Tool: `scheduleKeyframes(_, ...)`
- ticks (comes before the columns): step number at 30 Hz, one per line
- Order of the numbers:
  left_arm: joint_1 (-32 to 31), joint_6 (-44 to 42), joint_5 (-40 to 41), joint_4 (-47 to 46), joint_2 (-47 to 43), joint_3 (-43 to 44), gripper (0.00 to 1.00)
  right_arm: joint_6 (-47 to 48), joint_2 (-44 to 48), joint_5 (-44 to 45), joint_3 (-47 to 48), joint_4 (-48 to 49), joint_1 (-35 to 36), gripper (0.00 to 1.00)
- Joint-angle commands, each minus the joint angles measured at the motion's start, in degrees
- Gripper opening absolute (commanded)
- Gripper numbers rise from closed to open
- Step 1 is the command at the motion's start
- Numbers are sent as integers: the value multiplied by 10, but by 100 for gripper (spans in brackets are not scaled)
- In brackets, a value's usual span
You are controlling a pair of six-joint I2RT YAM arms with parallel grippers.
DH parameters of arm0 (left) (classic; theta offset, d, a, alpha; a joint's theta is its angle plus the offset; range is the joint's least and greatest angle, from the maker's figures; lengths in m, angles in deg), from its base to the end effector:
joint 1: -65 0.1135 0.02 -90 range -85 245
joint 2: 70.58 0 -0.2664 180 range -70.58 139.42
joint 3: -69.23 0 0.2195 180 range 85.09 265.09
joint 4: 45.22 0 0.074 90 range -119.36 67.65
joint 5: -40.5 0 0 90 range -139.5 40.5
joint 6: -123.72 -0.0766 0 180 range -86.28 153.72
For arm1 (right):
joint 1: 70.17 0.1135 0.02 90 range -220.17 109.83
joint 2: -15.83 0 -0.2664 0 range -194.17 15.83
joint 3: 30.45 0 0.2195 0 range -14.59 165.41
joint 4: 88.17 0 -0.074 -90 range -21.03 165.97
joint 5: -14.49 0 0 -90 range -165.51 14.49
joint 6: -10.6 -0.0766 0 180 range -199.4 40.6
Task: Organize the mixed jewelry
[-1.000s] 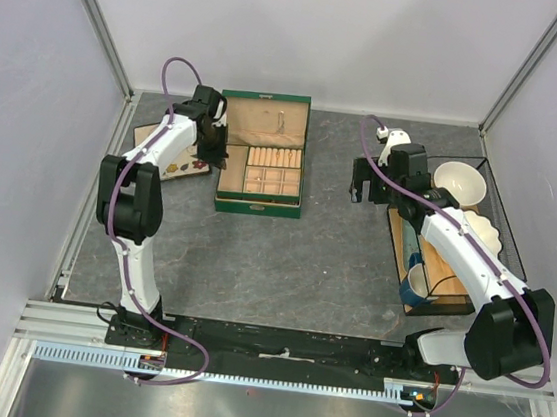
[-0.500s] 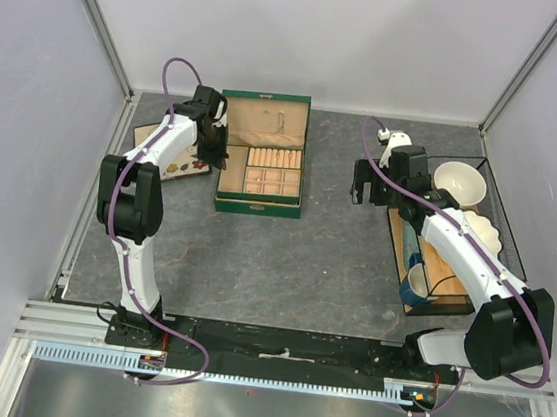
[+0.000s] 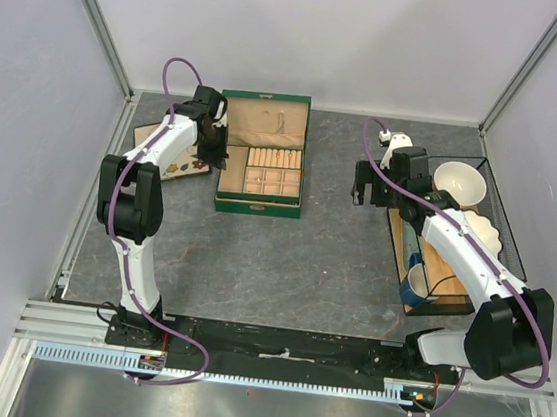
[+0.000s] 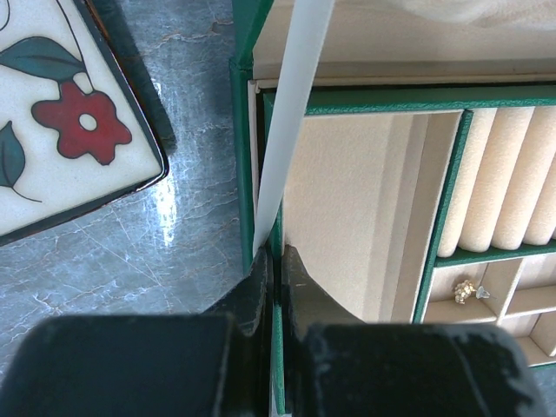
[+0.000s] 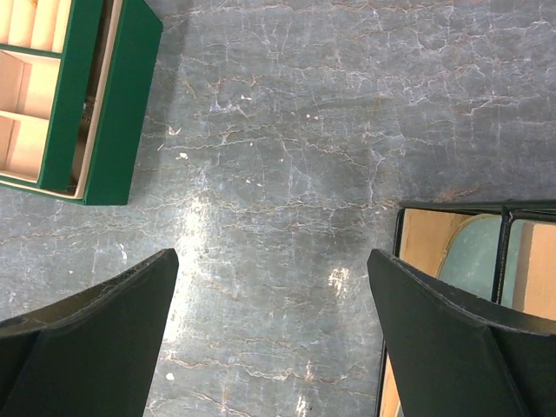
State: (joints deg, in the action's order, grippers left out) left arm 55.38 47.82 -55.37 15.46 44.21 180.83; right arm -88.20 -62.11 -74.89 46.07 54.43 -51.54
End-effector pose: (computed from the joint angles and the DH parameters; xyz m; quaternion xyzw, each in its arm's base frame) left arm 0.4098 -0.0774 0.2083 -0.0265 0.9725 -0.0952 0.2107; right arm 0.2856 0.0954 0.2742 -0.0749 0.8988 0.0977 0.4208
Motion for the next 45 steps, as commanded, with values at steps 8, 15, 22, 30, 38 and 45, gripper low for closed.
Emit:
scheduleKeyframes(8, -16, 7, 2, -12, -1, 18, 2, -9, 17, -23, -7, 17, -5, 98)
scheduleKeyframes(15, -17, 5, 9, -13, 0, 15, 2, -10, 21, -26, -11, 18, -9, 98)
scheduleKeyframes(22, -17, 1, 16, -13, -6, 10, 2, -12, 18, -29, -12, 19, -10, 98)
scheduleKeyframes(30, -14, -5, 25, -11, -14, 11, 2, -14, 19, -33, -12, 19, -13, 98)
scheduleKeyframes(38, -7, -9, 30, -12, -11, 12, 1, -15, 23, -36, -15, 19, -14, 98)
scheduleKeyframes(45, -2, -15, 31, -13, -11, 10, 2, -16, 24, -39, -18, 20, -16, 98)
